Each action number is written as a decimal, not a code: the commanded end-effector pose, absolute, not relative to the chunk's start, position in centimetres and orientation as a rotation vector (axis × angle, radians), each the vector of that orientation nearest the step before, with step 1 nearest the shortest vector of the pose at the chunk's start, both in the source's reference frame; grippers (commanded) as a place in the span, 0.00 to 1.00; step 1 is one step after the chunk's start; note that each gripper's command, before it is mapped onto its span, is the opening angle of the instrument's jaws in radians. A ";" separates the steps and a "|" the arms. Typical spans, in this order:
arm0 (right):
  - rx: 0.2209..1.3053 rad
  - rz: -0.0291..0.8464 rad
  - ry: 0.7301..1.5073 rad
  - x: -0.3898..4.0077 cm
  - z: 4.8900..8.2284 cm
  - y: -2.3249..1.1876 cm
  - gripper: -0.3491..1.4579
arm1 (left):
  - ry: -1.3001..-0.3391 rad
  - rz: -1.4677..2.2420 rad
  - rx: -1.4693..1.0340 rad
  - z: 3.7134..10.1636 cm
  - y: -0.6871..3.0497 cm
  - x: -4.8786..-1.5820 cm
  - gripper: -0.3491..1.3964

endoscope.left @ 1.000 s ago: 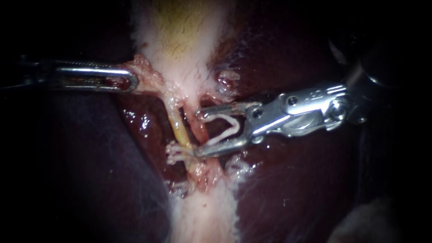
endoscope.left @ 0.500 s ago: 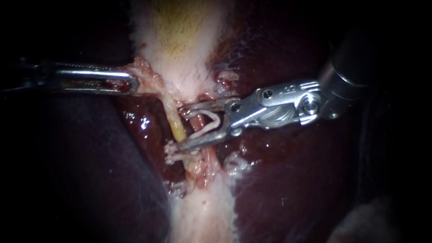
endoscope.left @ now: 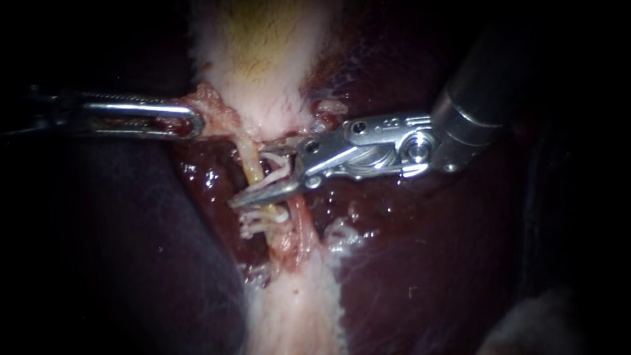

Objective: Clipping third clip left tube

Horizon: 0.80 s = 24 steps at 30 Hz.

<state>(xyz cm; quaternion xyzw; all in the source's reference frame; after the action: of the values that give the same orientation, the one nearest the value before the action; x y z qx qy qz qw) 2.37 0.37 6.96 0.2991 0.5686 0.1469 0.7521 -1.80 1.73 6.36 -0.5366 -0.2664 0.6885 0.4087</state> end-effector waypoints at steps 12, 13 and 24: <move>0.770 0.334 1.362 2.39 6.61 0.34 0.46 | -0.674 1.736 -1.353 6.41 1.76 -1.77 0.00; 0.774 0.332 1.366 2.39 6.56 0.34 0.46 | -0.675 1.736 -1.353 6.41 1.76 -1.77 0.00; 0.801 0.355 1.380 2.43 6.35 0.35 0.42 | -0.675 1.736 -1.353 6.42 1.76 -1.76 0.00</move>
<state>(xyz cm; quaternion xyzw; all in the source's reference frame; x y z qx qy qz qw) 2.42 0.37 6.36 0.3569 0.6155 0.1613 0.6840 -1.76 1.76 6.42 -0.5368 -0.2676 0.6887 0.4073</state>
